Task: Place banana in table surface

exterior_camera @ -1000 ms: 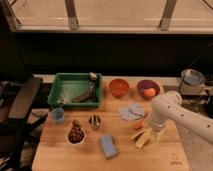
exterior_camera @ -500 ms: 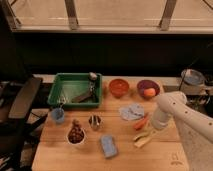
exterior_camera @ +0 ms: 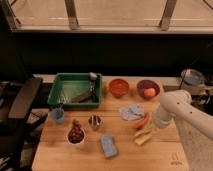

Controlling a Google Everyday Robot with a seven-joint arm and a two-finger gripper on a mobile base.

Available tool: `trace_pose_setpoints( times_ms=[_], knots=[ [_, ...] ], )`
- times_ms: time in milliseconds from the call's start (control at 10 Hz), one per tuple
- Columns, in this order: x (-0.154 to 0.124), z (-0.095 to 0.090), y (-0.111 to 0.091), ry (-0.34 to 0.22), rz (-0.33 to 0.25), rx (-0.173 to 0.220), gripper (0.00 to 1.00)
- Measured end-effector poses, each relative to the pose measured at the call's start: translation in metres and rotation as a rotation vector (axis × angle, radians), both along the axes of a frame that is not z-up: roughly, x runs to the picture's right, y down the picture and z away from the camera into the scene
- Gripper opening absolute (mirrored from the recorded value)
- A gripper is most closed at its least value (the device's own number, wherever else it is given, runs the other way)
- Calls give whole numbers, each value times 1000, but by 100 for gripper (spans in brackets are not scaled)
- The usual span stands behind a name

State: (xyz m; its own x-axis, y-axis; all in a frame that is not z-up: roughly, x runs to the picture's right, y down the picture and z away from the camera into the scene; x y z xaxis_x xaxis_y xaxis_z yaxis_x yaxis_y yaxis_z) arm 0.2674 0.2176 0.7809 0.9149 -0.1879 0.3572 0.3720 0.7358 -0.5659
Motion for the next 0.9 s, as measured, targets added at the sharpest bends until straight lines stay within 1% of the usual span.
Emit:
trace_pose_setpoints(
  times_ms=[100,200,300,400,600,800,900],
  knots=[
    [-1,-12,-16,8,1,29,0],
    [2,-31,-39,22,9,69,0],
    [3,-46,-56,32,16,100,0],
    [4,-63,-77,41,24,138,0],
    [5,-90,-112,57,35,202,0],
    [8,-104,-131,77,39,229,0],
    [10,-106,-134,87,42,234,0]
  ],
)
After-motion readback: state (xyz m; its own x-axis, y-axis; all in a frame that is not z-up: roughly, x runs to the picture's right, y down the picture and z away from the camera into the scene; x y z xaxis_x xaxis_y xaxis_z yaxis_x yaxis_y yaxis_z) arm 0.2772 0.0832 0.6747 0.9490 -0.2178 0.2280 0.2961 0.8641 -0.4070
